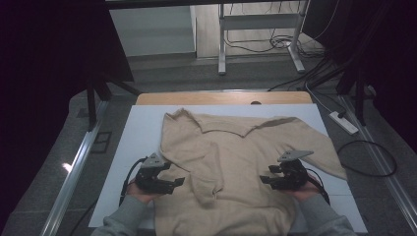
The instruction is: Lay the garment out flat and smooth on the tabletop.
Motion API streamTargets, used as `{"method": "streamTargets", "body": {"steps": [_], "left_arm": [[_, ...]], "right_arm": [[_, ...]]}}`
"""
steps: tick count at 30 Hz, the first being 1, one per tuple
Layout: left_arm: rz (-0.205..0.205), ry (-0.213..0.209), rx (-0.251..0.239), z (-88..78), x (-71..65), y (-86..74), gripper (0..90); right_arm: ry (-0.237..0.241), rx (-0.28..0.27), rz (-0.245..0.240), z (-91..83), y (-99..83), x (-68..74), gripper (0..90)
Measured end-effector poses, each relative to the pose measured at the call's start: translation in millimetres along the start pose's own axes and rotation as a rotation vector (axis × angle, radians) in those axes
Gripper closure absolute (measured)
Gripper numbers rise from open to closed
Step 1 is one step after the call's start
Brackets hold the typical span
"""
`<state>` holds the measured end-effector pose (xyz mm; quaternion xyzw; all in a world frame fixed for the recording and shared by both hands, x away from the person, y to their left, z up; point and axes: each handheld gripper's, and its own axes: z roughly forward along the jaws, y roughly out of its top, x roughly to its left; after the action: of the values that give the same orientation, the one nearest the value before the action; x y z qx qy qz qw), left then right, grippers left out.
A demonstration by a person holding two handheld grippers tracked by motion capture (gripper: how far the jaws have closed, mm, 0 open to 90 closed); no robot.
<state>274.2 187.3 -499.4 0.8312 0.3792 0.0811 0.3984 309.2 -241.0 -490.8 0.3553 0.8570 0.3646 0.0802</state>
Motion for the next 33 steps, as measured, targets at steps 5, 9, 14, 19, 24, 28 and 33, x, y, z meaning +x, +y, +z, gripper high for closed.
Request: {"method": "streamTargets", "body": {"steps": [5,9,14,19,24,28,33], "left_arm": [[0.027,-0.024,0.015,15.2,-9.9,17.7,18.1],[0.044,-0.044,0.038,29.3,-15.5,29.5,18.1],[0.056,-0.061,0.066,46.3,-21.9,42.3,18.1],[0.065,-0.081,0.081,61.0,-29.0,54.0,17.7],[0.077,-0.095,0.103,72.1,-34.4,60.7,17.5],[0.083,-0.106,0.122,79.4,-37.3,63.8,17.3],[0.098,-0.099,0.167,91.8,-40.8,64.8,17.3]], "right_arm": [[-0.001,0.004,-0.001,0.4,-0.5,0.1,42.4],[-0.003,0.005,-0.004,0.8,-0.9,0.1,42.4],[-0.006,0.008,-0.003,1.2,-1.3,0.1,42.4],[-0.005,0.012,-0.007,1.8,-1.4,0.4,42.4],[-0.010,0.015,-0.011,2.3,-1.8,0.5,42.3],[-0.009,0.015,-0.011,2.1,-1.8,0.6,42.2],[-0.011,0.019,-0.011,3.1,-2.0,0.0,42.2]]}}
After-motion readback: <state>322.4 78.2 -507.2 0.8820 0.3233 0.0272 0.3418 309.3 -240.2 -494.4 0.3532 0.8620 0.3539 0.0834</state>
